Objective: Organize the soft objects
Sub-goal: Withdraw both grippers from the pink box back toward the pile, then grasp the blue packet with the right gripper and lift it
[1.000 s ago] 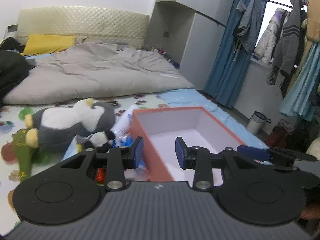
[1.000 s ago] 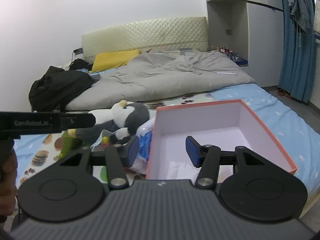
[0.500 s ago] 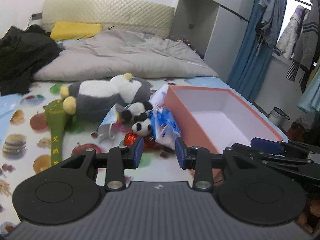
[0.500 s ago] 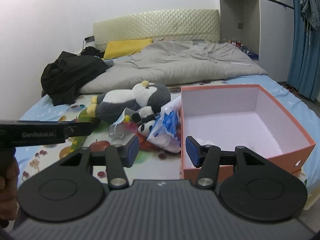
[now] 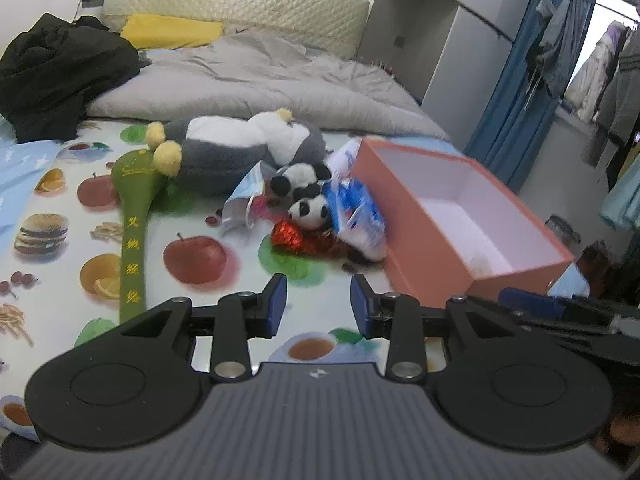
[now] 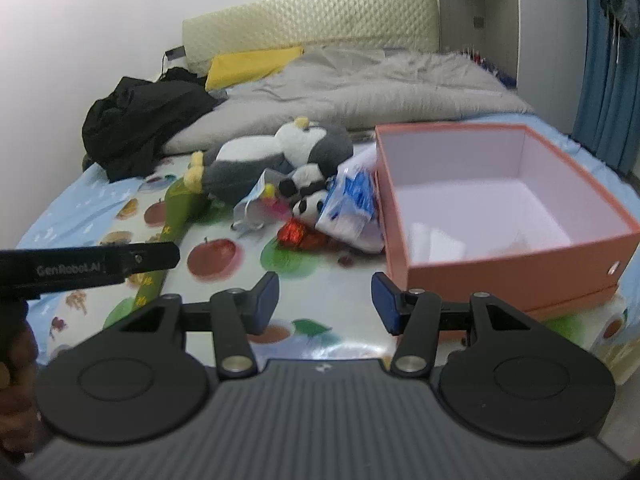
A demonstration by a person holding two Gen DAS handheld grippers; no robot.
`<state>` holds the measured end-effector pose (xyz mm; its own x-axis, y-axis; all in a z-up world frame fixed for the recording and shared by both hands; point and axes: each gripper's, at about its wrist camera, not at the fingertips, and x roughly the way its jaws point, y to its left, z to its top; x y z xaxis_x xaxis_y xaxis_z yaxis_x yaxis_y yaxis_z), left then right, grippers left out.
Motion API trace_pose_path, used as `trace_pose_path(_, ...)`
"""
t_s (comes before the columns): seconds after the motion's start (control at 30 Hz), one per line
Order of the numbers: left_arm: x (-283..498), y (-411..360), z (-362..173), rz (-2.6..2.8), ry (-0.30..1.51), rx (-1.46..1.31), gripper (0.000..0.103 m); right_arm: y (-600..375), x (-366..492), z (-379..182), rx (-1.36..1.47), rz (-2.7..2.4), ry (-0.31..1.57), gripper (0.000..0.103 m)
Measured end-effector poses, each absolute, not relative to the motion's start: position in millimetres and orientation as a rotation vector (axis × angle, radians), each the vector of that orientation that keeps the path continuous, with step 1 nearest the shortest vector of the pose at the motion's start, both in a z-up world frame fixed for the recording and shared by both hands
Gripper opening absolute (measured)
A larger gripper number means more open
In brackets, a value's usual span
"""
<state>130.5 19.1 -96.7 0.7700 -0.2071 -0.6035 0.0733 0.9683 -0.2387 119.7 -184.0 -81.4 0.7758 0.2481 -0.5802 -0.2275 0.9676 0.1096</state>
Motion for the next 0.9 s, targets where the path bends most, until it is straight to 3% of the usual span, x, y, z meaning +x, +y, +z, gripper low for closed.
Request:
trace_pose_path(0.43,176,49,-142,-0.092,0.717,-0.247,0.05,-152,161,-105,-0.096,0.268,0.628,0.053)
trace_pose_path(0.9,291,72,-177,-0.025,0.748,-0.236,0.051,-114,241,-138,-0.229,0.277,0.621,0.053)
